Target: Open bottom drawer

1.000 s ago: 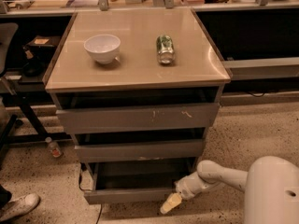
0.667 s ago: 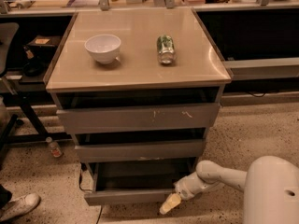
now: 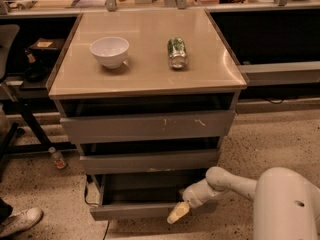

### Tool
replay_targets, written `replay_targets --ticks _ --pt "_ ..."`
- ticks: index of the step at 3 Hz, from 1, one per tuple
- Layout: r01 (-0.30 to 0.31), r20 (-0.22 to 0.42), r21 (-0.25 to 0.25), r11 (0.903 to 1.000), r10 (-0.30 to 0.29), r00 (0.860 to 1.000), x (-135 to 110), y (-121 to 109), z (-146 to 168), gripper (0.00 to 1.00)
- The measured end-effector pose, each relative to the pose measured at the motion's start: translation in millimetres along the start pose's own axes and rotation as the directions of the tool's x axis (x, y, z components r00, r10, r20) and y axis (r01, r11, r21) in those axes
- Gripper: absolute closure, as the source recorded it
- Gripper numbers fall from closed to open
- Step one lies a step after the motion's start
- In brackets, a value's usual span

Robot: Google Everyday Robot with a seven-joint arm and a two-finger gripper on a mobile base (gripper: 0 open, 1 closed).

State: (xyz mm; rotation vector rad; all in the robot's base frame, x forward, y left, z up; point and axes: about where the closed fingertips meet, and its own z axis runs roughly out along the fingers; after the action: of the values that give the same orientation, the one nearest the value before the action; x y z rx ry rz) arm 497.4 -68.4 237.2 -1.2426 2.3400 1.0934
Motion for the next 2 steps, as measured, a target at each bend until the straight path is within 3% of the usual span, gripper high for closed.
replay_targets --ticks 2 --pt "-0.008 -0.054 -0.015 0.9999 0.008 0.999 8.6 -6.1 17.0 0.00"
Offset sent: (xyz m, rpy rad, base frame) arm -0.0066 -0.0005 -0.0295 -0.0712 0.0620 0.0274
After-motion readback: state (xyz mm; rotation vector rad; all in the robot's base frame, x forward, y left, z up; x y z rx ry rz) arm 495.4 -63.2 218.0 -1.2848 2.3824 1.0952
